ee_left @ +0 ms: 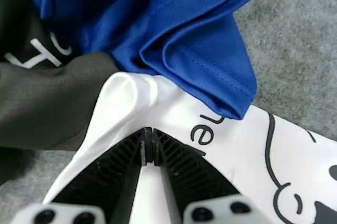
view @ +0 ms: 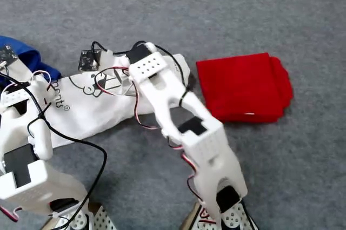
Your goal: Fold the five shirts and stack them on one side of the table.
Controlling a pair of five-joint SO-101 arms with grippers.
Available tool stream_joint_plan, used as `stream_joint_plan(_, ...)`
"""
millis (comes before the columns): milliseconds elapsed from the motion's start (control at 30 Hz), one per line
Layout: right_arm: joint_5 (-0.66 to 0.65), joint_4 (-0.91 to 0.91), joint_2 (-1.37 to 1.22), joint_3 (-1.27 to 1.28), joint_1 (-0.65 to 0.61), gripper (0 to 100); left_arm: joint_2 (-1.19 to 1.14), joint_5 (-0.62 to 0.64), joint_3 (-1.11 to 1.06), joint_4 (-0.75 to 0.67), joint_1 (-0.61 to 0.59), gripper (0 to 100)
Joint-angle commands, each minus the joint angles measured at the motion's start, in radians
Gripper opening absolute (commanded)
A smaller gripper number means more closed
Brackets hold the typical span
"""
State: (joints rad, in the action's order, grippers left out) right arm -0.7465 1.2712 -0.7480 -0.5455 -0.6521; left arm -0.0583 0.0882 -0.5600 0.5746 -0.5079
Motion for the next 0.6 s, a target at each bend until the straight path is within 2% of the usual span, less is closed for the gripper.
stream_joint_plan(0, 0.081, -0.011, -0.113, -0.213, 0.002, 0.4, 0.01, -0.009, 0.052, -0.003, -0.008, 2)
stream_joint_plan(133, 0.184, 0.026, -0.223, -0.438, 0.008, 0.4, 0.01, -0.009, 0.052, -0.003, -0.008, 2)
stream_joint_plan(267, 0.238, 0.169, -0.263, -0.676, 0.013, 0.4, 0.01, -0.009, 0.052, -0.003, -0.008, 2)
stream_joint_plan(467, 0.21, 0.5, -0.263, -0.987, 0.038, 0.4, 0.01, -0.009, 0.052, -0.003, -0.008, 2)
stream_joint_plan(567, 0.16, 0.519, -0.249, -0.984, 0.064, 0.4, 0.01, -0.009, 0.052, -0.002, -0.008, 2)
